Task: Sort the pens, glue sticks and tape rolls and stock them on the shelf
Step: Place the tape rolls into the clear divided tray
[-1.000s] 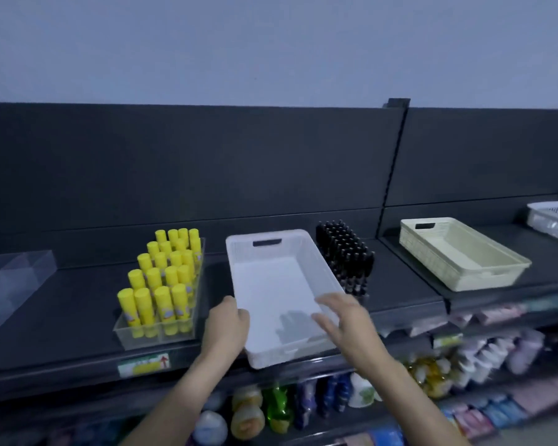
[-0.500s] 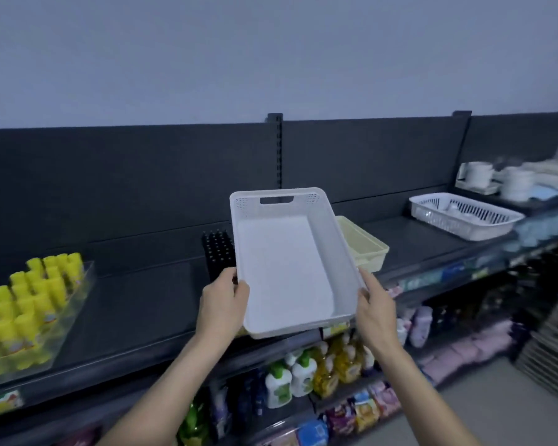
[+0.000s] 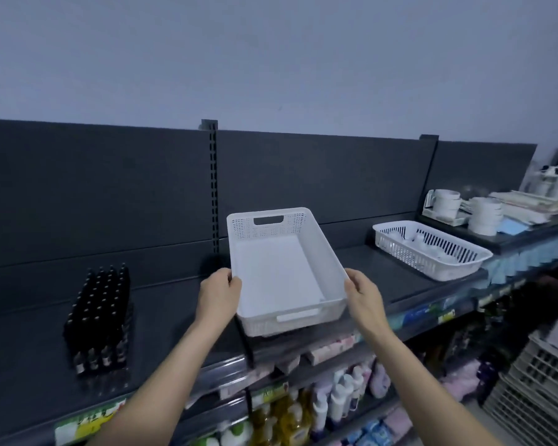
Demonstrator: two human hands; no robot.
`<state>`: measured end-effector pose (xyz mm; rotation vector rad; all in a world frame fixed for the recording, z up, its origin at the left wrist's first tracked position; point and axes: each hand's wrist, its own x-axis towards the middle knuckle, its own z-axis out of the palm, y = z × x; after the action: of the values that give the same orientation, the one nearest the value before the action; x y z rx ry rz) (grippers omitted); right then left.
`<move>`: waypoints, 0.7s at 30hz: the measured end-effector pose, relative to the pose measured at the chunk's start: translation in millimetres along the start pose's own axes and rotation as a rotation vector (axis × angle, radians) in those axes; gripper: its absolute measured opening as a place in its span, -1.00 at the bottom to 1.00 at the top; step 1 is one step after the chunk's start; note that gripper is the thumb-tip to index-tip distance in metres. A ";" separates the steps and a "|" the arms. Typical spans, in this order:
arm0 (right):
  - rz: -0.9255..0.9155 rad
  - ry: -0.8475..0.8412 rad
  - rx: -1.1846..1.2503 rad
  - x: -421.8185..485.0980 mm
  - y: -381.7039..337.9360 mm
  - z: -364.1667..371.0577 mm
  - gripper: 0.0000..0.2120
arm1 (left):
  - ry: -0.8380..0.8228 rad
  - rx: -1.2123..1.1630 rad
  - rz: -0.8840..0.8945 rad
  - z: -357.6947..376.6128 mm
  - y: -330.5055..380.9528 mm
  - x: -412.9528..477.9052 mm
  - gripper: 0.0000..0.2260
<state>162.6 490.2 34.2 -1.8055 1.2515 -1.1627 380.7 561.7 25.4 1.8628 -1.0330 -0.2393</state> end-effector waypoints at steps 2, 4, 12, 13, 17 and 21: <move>0.018 -0.040 0.029 33.8 9.8 6.2 -0.73 | 0.019 0.024 -0.016 14.7 3.3 24.6 -0.75; 0.049 -0.084 0.048 61.7 19.9 13.9 -0.73 | 0.029 0.054 -0.048 26.5 4.4 43.4 -0.70; 0.144 -0.218 0.074 123.1 61.4 33.8 -0.70 | 0.041 0.174 -0.129 63.5 9.3 83.9 -0.68; 0.149 -0.232 0.072 127.3 66.6 32.4 -0.71 | 0.032 0.196 -0.142 68.5 11.6 85.4 -0.69; 0.134 -0.339 0.049 142.2 86.0 14.5 -0.69 | -0.003 0.257 -0.265 90.3 16.1 76.3 -0.73; 0.014 -0.428 -0.052 154.1 106.8 -23.5 -0.62 | 0.043 0.515 -0.196 119.3 57.1 49.2 -0.81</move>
<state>125.1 308.6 -2.3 -1.9490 1.0453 -0.6873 313.6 437.6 22.0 2.4275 -0.9398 -0.0452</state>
